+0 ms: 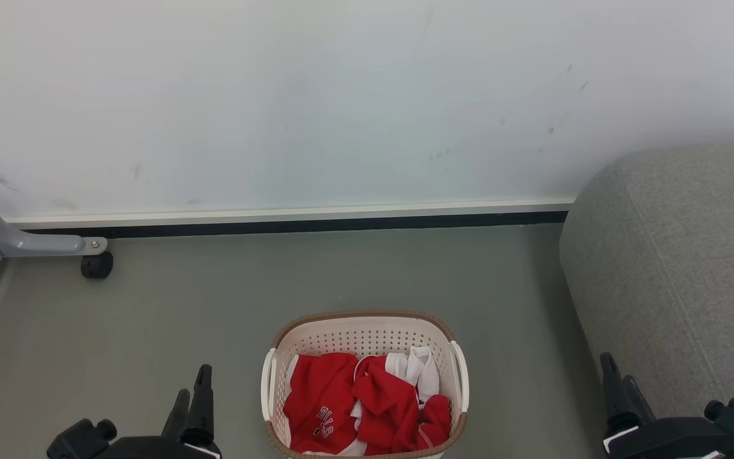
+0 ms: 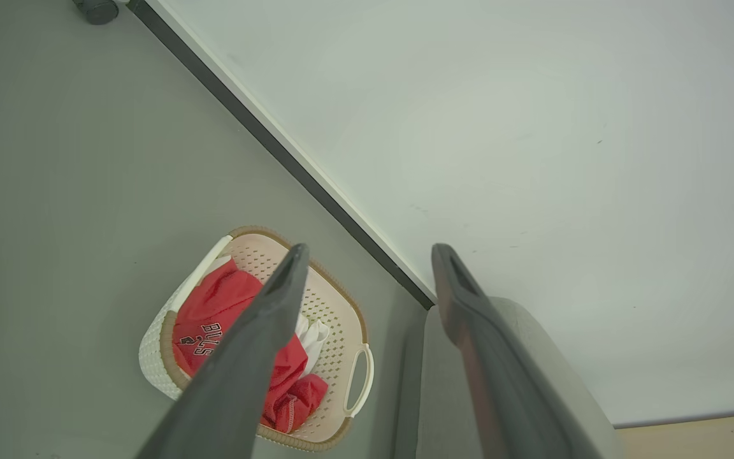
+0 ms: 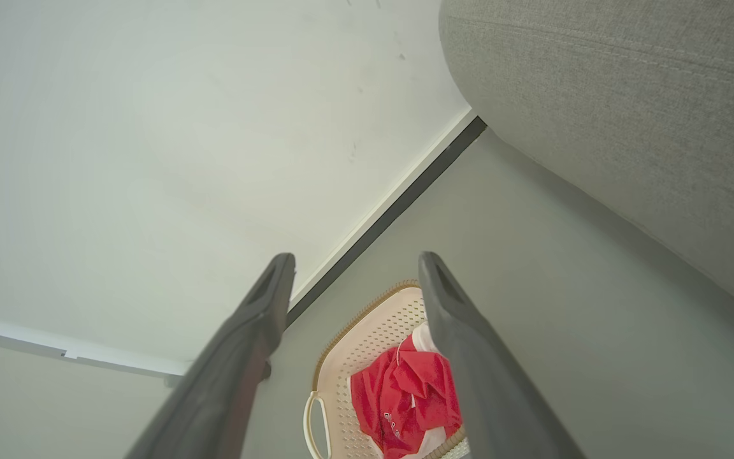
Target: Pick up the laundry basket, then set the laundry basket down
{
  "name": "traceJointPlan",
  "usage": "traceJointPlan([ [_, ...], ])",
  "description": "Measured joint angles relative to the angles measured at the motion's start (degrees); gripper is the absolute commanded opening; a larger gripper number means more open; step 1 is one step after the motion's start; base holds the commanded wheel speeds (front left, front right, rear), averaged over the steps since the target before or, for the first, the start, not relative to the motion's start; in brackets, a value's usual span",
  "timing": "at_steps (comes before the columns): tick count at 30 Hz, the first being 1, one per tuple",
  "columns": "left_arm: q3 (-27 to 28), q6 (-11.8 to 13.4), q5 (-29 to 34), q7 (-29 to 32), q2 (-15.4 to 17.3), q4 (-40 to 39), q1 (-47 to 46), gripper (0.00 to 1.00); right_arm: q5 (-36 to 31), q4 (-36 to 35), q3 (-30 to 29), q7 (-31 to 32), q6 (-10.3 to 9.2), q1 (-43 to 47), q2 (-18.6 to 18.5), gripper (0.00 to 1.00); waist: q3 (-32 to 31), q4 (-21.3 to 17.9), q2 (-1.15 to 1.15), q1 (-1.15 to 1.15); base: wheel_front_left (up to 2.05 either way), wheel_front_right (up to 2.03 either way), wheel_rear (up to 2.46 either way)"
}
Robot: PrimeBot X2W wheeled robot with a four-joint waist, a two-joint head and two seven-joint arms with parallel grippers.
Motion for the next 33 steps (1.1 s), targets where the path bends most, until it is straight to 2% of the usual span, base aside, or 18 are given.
traceJointPlan([
  [33, -4.5, 5.0, 29.3, -7.0, 0.2, 0.8, -0.5, 1.00, -35.8, 1.1, 3.1, -7.0, -4.78, 0.0, 0.6, 1.00, 0.1, 1.1, 0.00, 0.00, 0.00, 0.00, 0.00],
])
